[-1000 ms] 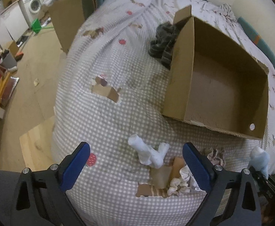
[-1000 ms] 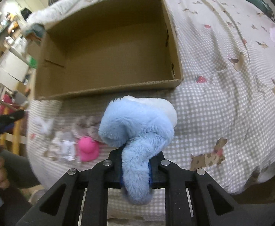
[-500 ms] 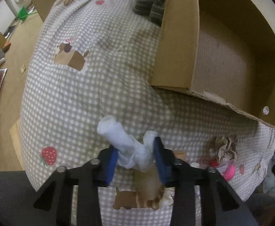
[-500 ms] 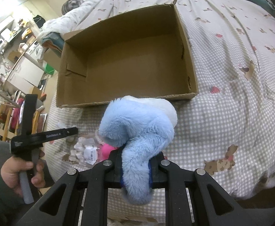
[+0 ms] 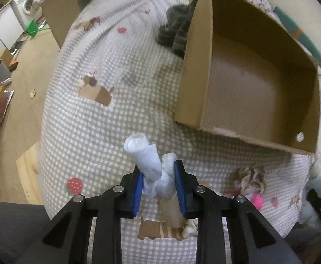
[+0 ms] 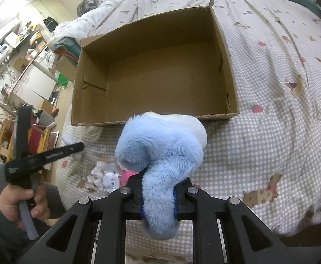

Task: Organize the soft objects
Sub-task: 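Carry the scrunchie and sock over the cardboard box with both tools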

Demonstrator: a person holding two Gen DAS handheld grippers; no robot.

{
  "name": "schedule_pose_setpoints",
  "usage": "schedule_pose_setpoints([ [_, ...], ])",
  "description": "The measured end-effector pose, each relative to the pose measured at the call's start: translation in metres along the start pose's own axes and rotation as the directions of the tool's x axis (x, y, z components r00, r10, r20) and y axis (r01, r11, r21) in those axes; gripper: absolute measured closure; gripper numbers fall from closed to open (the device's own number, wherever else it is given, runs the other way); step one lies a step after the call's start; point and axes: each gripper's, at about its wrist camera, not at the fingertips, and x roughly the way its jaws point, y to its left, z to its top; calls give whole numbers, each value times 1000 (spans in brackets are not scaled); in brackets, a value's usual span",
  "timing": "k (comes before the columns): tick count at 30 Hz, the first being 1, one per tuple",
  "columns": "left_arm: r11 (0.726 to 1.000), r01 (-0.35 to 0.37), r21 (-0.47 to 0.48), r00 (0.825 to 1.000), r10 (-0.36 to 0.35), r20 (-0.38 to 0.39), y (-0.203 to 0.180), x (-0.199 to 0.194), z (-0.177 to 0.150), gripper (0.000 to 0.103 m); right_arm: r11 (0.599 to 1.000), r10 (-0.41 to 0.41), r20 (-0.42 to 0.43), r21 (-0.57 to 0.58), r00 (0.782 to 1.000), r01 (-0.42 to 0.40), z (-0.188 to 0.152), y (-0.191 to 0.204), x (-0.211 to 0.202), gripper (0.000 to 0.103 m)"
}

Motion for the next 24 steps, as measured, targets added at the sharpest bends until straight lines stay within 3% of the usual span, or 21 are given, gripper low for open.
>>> schedule_pose_setpoints([
  [6, 998, -64, 29, 992, 60, 109, -1, -31, 1, 79, 1000, -17, 6, -5, 1000, 17, -1, 2, 0, 84],
  [16, 997, -2, 83, 976, -16, 217, -21, -96, 6, 79, 1000, -19, 89, -2, 996, 19, 4, 3, -21, 84],
  [24, 987, 20, 157, 964, -60, 258, -46, -120, 27, 78, 1000, 20, 166, 3, 986, -21, 38, 14, -40, 84],
])
